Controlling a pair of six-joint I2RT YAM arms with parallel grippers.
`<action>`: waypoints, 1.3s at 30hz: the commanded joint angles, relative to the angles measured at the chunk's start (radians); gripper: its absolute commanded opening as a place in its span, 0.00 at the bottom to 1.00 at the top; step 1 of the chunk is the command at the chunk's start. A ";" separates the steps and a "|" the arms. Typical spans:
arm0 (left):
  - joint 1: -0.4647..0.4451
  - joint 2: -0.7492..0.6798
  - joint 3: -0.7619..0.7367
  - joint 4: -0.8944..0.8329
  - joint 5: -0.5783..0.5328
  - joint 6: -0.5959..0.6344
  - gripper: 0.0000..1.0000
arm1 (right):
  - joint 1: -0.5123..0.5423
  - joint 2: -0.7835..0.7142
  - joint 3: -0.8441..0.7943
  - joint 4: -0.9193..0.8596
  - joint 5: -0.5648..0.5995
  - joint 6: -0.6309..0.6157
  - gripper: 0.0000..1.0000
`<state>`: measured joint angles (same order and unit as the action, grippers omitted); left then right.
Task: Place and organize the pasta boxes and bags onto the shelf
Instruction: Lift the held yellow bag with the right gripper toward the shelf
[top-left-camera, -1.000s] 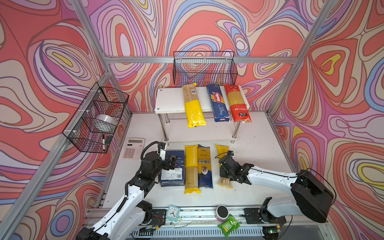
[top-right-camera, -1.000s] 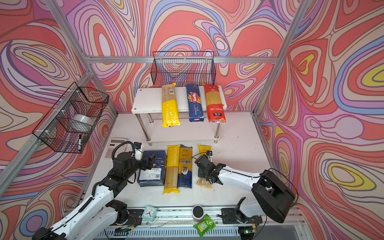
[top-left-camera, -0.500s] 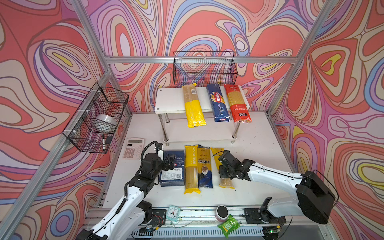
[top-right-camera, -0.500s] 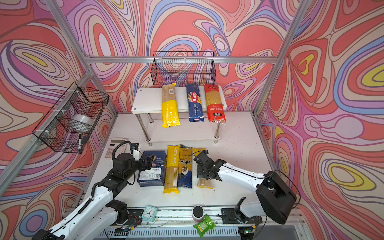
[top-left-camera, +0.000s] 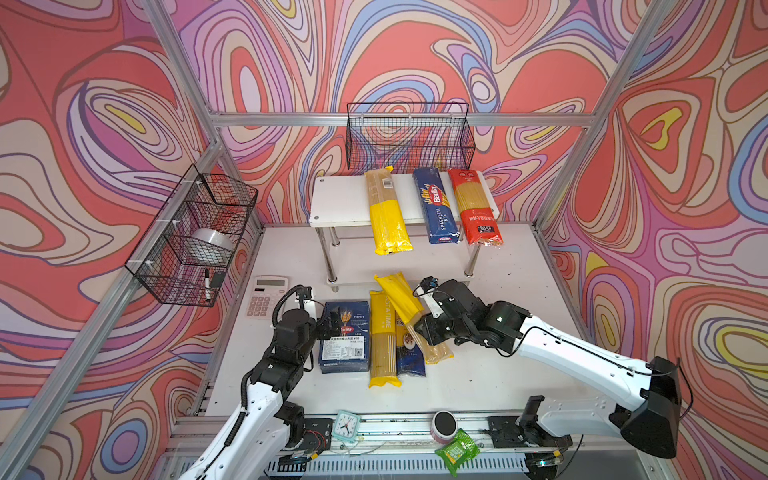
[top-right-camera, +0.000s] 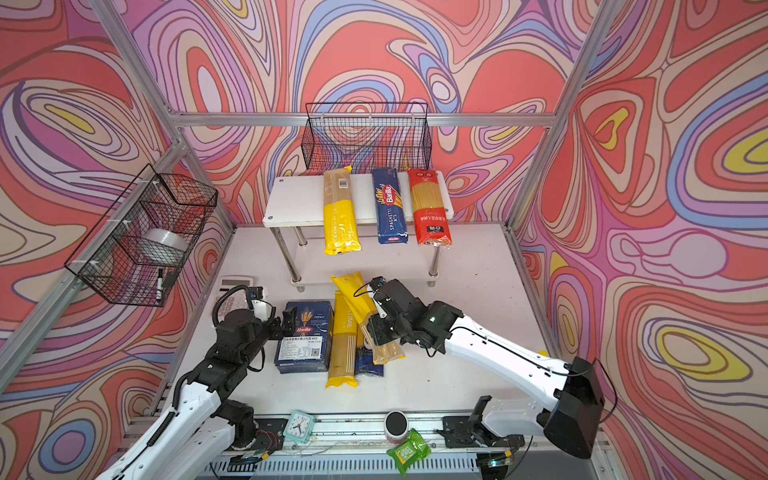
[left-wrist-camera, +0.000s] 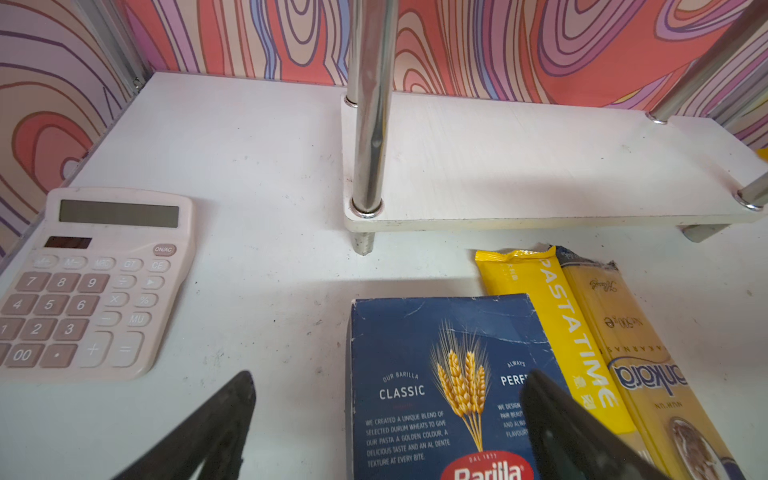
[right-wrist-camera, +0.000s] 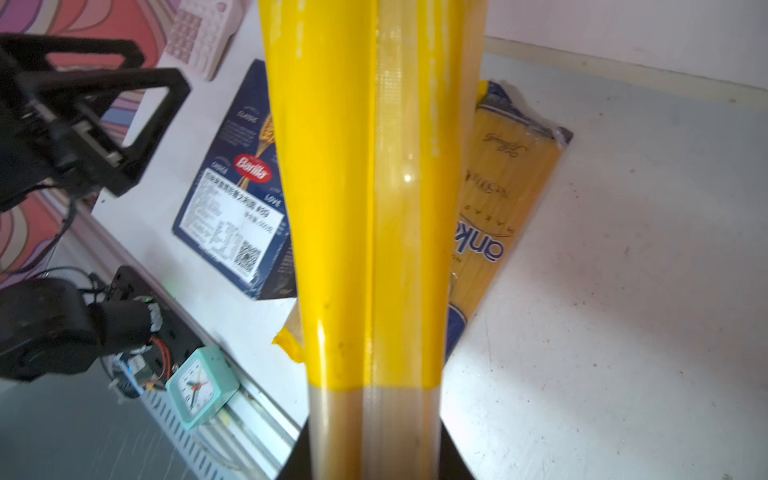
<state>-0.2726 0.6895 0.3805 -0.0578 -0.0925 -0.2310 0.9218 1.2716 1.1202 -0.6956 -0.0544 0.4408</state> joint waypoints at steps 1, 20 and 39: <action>0.008 0.003 -0.018 -0.018 -0.025 -0.014 1.00 | 0.042 -0.006 0.089 0.037 -0.060 -0.068 0.00; 0.008 0.039 -0.018 0.020 0.081 0.014 1.00 | 0.087 0.138 0.383 0.194 -0.231 -0.113 0.00; 0.007 0.038 -0.020 0.028 0.125 0.031 1.00 | 0.102 0.383 0.784 0.141 0.040 -0.056 0.00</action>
<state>-0.2684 0.7353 0.3698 -0.0483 0.0250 -0.2100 1.0157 1.6615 1.8076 -0.6693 -0.0975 0.3851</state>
